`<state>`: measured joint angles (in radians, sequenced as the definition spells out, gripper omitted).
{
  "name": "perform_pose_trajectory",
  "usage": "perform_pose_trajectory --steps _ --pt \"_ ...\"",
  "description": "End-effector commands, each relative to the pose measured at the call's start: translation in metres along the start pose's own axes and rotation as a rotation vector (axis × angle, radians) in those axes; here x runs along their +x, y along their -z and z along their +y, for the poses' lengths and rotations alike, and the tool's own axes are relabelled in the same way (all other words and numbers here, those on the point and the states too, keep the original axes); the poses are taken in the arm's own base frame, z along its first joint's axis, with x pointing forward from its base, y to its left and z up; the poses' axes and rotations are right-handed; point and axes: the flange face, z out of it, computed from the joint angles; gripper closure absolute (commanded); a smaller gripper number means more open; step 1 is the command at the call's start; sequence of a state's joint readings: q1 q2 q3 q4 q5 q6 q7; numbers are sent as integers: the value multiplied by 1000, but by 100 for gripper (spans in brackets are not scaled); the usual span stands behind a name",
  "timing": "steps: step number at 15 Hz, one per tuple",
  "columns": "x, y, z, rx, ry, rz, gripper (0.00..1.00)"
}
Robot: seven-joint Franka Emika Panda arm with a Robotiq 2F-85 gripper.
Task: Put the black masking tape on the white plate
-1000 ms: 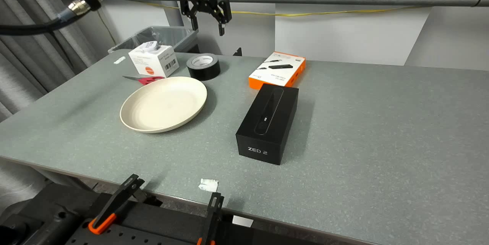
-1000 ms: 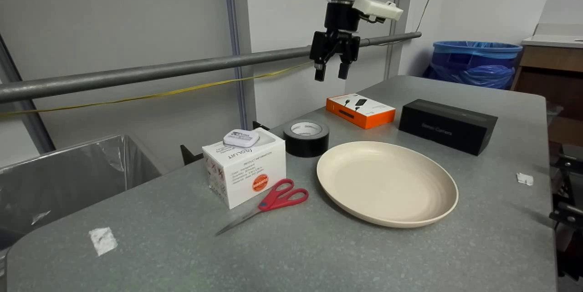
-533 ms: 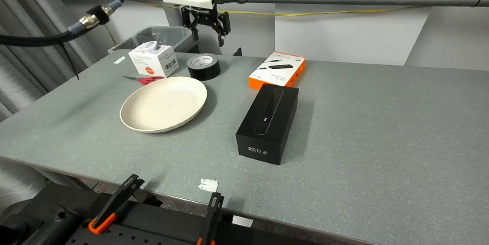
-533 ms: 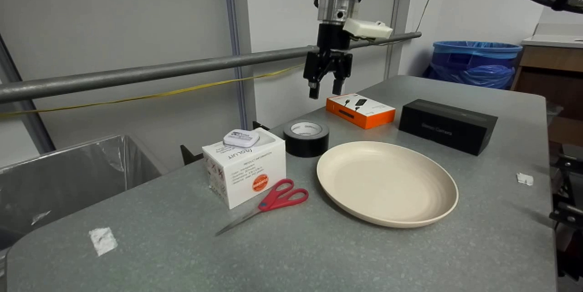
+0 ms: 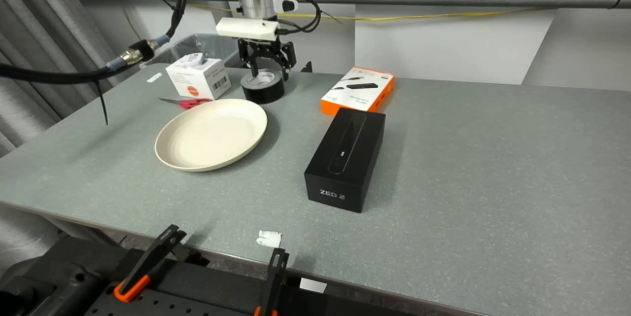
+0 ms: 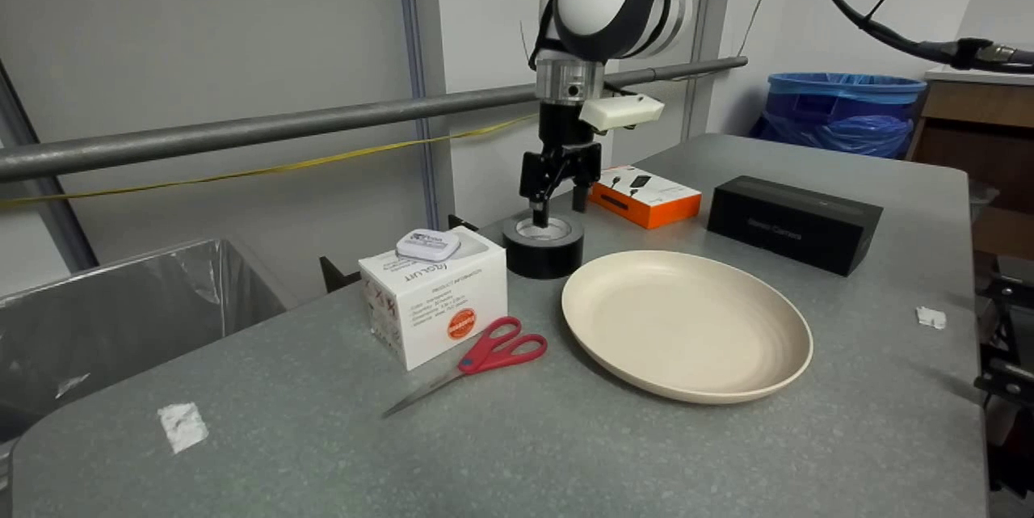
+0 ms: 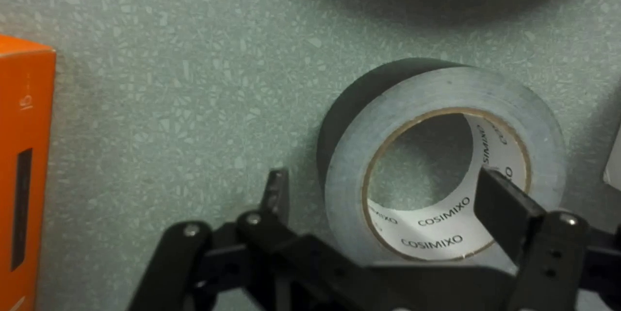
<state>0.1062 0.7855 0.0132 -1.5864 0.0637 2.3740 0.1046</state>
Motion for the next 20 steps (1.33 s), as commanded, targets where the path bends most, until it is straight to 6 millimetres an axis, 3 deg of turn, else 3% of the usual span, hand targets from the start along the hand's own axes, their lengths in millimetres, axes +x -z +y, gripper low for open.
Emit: perform_pose_trajectory --steps 1,2,3,6,12,15,18,20 --pt "17 -21 -6 -65 -26 -7 0" --pt "18 -23 -6 -77 -31 4 25" --pt "20 -26 -5 -81 -29 3 26" --pt "24 -23 -3 -76 -36 16 51" --pt "30 13 3 -6 -35 32 95" --pt "19 48 1 10 -15 78 94" --pt "-7 84 -5 23 55 93 94" --pt "-34 95 -12 44 135 61 94"
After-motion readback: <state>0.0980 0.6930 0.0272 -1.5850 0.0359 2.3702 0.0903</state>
